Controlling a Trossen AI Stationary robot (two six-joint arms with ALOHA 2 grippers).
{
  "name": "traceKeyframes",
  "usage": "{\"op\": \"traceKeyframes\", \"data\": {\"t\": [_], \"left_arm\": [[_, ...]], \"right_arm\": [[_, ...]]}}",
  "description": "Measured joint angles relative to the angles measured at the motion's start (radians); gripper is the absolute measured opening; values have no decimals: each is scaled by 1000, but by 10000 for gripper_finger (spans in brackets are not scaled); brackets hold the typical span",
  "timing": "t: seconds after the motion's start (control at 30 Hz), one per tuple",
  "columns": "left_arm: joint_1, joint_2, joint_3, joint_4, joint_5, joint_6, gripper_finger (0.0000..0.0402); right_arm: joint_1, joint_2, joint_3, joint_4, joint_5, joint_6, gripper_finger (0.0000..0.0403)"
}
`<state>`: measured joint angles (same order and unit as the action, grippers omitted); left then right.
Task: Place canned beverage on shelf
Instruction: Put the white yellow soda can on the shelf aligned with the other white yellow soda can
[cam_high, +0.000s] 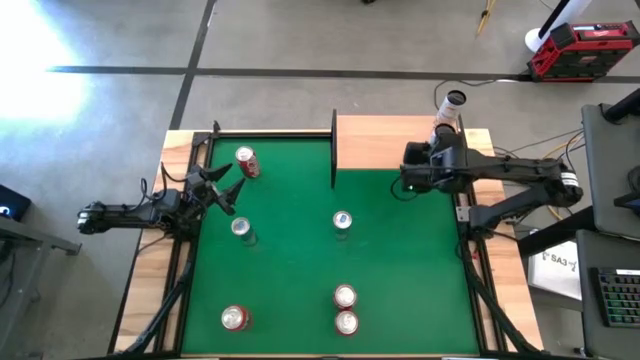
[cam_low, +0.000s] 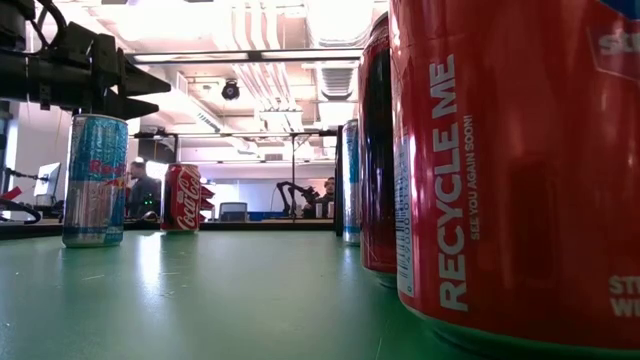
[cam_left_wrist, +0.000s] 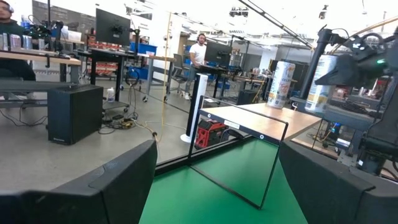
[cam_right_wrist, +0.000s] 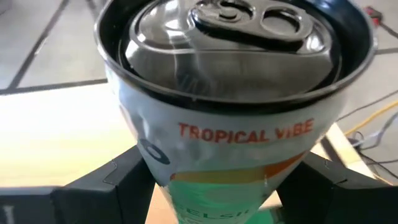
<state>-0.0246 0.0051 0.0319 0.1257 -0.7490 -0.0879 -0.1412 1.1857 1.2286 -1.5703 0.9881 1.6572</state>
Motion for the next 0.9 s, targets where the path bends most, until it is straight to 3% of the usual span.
{"op": "traceKeyframes", "data": {"t": [0.4,0.9], "left_arm": [[0,0,0,0,0,0,324],[0,0,0,0,0,0,324]], "right_arm": [[-152,-27,-102,0,27,53,263],[-161,-26,-141,6,71,155,263]]}}
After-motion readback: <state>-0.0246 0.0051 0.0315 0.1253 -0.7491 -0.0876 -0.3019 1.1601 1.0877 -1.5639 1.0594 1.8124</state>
